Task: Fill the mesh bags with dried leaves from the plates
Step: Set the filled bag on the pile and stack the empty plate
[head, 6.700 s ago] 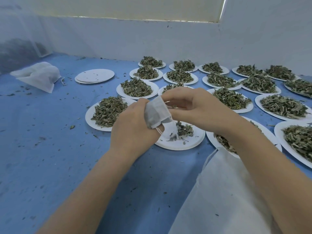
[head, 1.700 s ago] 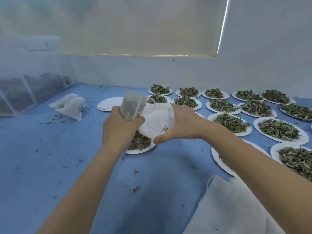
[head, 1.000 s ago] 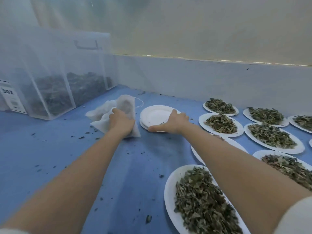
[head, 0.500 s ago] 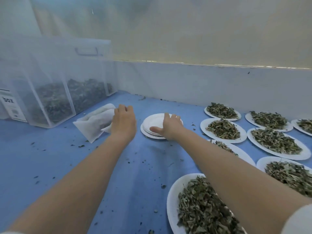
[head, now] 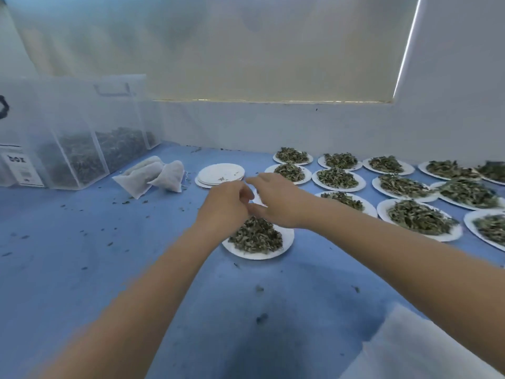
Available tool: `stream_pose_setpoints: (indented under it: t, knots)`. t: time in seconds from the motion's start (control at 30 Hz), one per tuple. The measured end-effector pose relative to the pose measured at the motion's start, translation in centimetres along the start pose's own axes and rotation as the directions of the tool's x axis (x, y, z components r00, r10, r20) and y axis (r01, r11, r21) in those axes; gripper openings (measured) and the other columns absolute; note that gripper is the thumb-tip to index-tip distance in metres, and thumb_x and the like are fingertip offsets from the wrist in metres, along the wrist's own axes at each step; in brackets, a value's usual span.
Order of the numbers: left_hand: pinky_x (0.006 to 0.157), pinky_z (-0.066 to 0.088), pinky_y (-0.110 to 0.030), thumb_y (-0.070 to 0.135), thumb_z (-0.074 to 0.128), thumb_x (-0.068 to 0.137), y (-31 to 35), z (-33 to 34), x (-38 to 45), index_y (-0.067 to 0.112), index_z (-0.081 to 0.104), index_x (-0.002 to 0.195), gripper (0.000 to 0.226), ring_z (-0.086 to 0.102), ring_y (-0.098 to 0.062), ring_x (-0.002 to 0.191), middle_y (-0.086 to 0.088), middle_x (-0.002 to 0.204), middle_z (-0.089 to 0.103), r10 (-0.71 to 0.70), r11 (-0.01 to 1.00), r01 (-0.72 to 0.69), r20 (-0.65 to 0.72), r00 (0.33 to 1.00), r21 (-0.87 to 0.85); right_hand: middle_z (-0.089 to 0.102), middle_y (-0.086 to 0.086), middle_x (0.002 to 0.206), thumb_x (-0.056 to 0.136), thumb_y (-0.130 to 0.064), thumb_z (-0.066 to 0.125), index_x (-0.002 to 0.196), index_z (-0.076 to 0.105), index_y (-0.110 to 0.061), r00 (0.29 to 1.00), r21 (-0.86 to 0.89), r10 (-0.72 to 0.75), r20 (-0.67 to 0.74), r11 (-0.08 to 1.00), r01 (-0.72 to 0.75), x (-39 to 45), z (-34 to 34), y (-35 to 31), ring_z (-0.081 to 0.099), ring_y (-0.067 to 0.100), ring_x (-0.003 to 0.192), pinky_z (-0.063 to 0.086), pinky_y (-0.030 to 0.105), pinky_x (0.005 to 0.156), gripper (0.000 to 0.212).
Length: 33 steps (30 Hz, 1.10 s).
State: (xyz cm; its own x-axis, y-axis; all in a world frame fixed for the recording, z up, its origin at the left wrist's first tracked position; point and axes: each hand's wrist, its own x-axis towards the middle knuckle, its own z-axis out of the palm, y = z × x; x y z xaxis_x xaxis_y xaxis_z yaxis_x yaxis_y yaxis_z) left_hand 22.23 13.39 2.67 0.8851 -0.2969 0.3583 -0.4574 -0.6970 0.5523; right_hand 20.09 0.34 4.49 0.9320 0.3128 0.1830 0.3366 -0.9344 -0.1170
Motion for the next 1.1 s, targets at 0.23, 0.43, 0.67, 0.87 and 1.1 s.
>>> stream_pose_setpoints:
  t: [0.23, 0.43, 0.67, 0.87, 1.1]
  knots:
    - [0.046, 0.036, -0.009, -0.002, 0.042, 0.079, 7.1, 3.9, -7.2, 0.026, 0.056, 0.088, 0.032, 0.049, -0.004, 0.065, 0.014, 0.078, 0.054, 0.089, 0.993, -0.079, 0.110, 0.990, -0.092, 0.051, 0.003, 0.101, 0.095, -0.031, 0.049, 0.101, 0.051, -0.014, 0.999, 0.069, 0.027, -0.047, 0.997, -0.024, -12.3, -1.1, 1.4, 0.044, 0.019, 0.096, 0.034, 0.027, 0.080, 0.018]
    - [0.065, 0.040, -0.023, 0.023, 0.054, 0.088, 10.1, 8.6, -10.6, 0.019, 0.059, 0.102, 0.015, 0.052, -0.011, 0.079, 0.002, 0.096, 0.058, 0.091, 0.996, -0.081, 0.359, 0.929, -0.043, 0.066, 0.001, 0.104, 0.093, -0.042, 0.051, 0.104, 0.071, -0.019, 0.974, -0.060, 0.227, -0.008, 0.972, -0.227, -19.6, -1.2, 4.6, 0.057, 0.017, 0.094, 0.047, 0.034, 0.084, 0.032]
    - [0.065, 0.042, -0.024, 0.032, 0.053, 0.089, 11.5, 11.2, -12.1, 0.020, 0.057, 0.112, 0.026, 0.057, -0.014, 0.079, 0.001, 0.094, 0.061, 0.043, 0.996, 0.005, 0.508, 0.860, -0.093, 0.059, 0.001, 0.069, 0.084, -0.060, 0.050, 0.073, 0.068, -0.013, 0.914, -0.261, 0.399, 0.079, 0.893, -0.367, -22.7, -0.5, 5.7, 0.058, 0.021, 0.072, 0.042, 0.028, 0.057, 0.052]
    - [0.075, 0.042, -0.029, 0.038, 0.051, 0.091, 11.4, 12.0, -12.5, 0.025, 0.060, 0.103, 0.020, 0.053, -0.027, 0.102, -0.002, 0.103, 0.060, 0.051, 0.993, 0.001, 0.446, 0.893, -0.117, 0.056, -0.011, 0.089, 0.084, -0.046, 0.062, 0.097, 0.070, -0.030, 0.946, -0.036, 0.320, 0.055, 0.947, -0.318, -22.8, -0.2, 5.7, 0.051, 0.008, 0.086, 0.045, 0.027, 0.075, 0.023]
    - [0.064, 0.039, -0.024, 0.035, 0.054, 0.091, 11.2, 7.8, -11.1, 0.023, 0.057, 0.080, 0.017, 0.055, -0.014, 0.081, 0.003, 0.092, 0.061, 0.006, 0.870, 0.096, 0.205, 0.979, -0.484, 0.057, -0.015, 0.073, 0.086, -0.031, 0.065, 0.086, 0.060, -0.031, 0.897, 0.350, 0.342, -0.279, 0.906, -0.237, -20.7, -2.4, 4.9, 0.051, -0.004, 0.068, 0.036, 0.003, 0.056, 0.005]
